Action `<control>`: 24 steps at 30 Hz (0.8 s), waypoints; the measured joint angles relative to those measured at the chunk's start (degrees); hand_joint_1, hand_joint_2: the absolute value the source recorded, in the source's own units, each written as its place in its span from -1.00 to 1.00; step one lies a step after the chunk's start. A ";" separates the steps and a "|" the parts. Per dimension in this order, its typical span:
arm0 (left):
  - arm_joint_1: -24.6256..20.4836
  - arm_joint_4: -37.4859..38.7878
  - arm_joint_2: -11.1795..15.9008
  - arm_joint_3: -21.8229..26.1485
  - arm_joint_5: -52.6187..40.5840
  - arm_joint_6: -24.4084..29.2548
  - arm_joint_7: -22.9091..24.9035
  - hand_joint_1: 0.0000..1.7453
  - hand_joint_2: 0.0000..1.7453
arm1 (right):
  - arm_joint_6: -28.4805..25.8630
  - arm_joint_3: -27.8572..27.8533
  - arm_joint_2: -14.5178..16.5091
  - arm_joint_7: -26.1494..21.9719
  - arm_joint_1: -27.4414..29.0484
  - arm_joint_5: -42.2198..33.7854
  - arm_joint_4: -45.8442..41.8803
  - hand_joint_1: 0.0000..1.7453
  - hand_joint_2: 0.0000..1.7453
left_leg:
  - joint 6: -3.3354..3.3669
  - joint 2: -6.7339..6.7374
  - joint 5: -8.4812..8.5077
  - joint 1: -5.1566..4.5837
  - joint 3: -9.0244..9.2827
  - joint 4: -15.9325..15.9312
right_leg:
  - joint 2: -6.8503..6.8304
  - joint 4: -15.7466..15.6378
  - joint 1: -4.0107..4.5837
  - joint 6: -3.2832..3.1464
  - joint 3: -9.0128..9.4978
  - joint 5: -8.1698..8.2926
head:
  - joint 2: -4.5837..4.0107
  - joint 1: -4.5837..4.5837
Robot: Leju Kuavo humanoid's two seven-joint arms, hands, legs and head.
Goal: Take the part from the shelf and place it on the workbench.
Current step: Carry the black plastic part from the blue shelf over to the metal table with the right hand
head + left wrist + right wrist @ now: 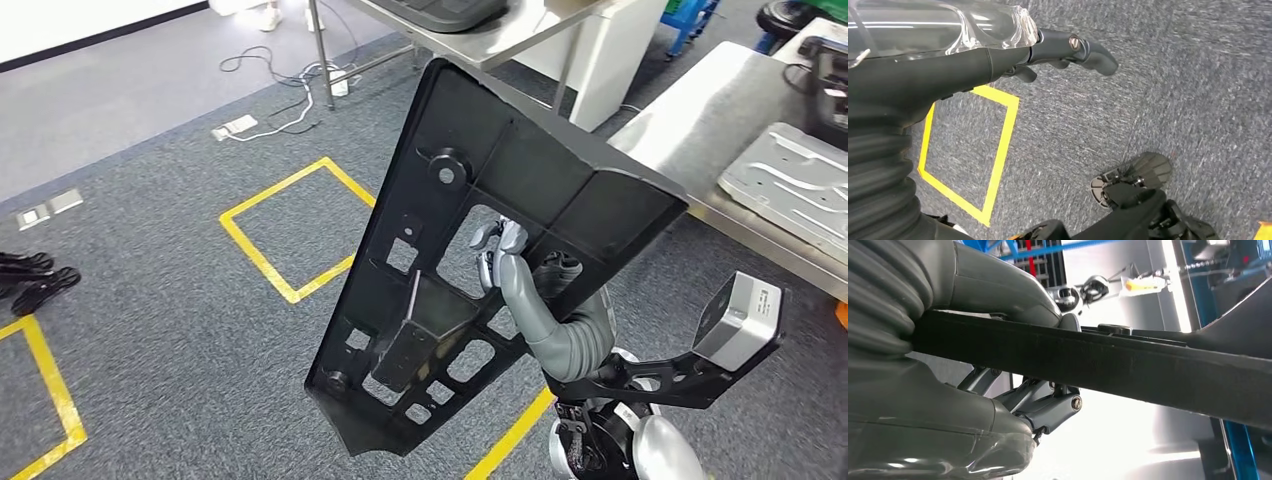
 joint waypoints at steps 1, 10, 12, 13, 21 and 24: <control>-0.02 0.00 -0.01 -0.01 0.02 0.00 0.00 -1.00 1.00 | -0.04 -0.03 -0.03 -0.04 0.00 -0.06 0.00 1.00 1.00 | -0.17 0.52 -0.13 0.04 0.14 0.02 | -0.72 -4.06 -0.11 0.06 2.13 1.98 | 0.00 0.00; -0.10 0.00 -0.04 -0.01 0.14 0.08 -0.02 -1.00 1.00 | -0.22 -0.40 -0.13 -0.33 -0.02 -0.13 -0.04 1.00 1.00 | -2.65 0.47 -4.61 0.06 -1.80 5.93 | -0.94 -14.86 0.07 -2.36 7.26 5.55 | 0.00 -0.27; 0.11 0.00 -0.07 -0.02 0.23 0.11 -0.02 -1.00 1.00 | -0.22 -0.47 -0.14 -0.39 0.12 -0.17 -0.03 1.00 1.00 | -2.80 -0.86 -8.35 0.09 -5.83 14.51 | 0.02 -14.82 0.15 -2.64 7.16 5.61 | -0.01 -0.40; 0.22 0.00 -0.06 -0.02 0.31 0.11 -0.02 -1.00 1.00 | -0.23 -0.48 -0.14 -0.40 0.24 -0.21 -0.03 1.00 1.00 | -2.82 -1.08 -9.20 0.08 -7.42 17.60 | 0.60 -14.81 0.20 -2.66 7.14 5.62 | -0.01 -0.42; 0.39 0.00 -0.05 -0.03 0.39 0.15 -0.02 -1.00 1.00 | -0.25 -0.67 -0.19 -0.43 0.63 -0.40 -0.02 1.00 1.00 | -1.59 -5.22 -0.74 -0.25 -0.37 0.61 | 5.04 -14.83 0.15 -1.41 6.86 5.97 | -0.01 -0.43; 0.37 0.01 -0.11 -0.04 0.39 0.15 -0.02 -1.00 1.00 | -0.25 -0.99 -0.38 -0.46 0.70 -0.45 -0.05 1.00 1.00 | -0.50 -3.68 -0.23 0.01 0.05 0.12 | 4.01 -13.56 0.15 -0.47 6.11 5.11 | -0.01 -0.29</control>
